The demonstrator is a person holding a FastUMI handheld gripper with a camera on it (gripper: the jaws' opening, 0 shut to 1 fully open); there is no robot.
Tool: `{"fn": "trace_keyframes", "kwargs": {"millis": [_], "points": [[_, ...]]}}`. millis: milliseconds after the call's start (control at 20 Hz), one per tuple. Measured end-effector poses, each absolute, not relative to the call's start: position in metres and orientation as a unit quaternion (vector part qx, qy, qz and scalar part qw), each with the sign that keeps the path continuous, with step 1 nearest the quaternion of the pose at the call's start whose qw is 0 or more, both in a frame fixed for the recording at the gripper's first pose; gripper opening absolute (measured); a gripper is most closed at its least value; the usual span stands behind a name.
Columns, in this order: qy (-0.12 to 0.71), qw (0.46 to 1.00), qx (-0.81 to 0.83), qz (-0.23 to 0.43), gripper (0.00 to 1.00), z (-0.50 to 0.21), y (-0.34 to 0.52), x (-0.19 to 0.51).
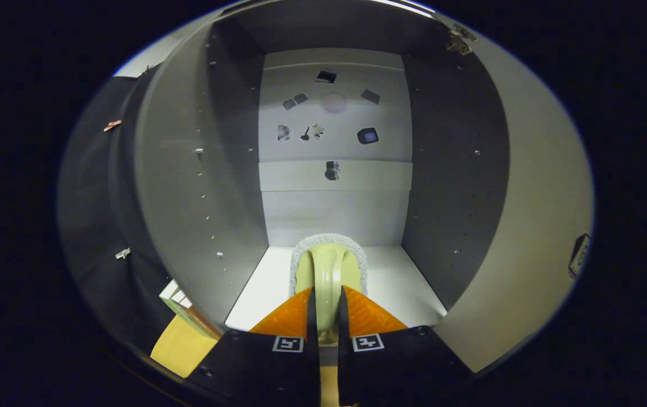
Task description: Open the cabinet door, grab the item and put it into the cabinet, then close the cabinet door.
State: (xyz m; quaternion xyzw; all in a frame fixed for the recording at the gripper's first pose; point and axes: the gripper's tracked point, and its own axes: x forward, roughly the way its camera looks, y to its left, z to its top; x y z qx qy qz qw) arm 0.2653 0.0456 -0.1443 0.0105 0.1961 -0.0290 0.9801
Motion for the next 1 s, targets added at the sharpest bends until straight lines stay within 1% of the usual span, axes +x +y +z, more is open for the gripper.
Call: {"fn": "trace_keyframes", "kwargs": {"millis": [150,350,500,600,650,700,750,850,950,1000], "points": [[0.208,0.977,0.019,-0.043,0.16,-0.166,0.038,0.304],[0.244,0.968,0.03,-0.048,0.16,-0.21,0.037,0.341],[0.219,0.974,0.028,-0.053,0.16,-0.208,0.033,0.361],[0.23,0.971,0.035,-0.047,0.21,-0.219,0.034,0.367],[0.245,0.968,0.036,-0.049,0.27,-0.23,0.03,0.368],[0.253,0.966,0.037,-0.045,0.29,-0.237,0.03,0.368],[0.257,0.965,0.039,-0.044,0.34,-0.241,0.029,0.372],[0.238,0.969,0.046,-0.041,0.37,-0.233,0.029,0.377],[0.223,0.973,0.047,-0.038,0.55,-0.225,0.03,0.378],[0.22,0.974,0.046,-0.036,0.58,-0.222,0.032,0.376]]}}
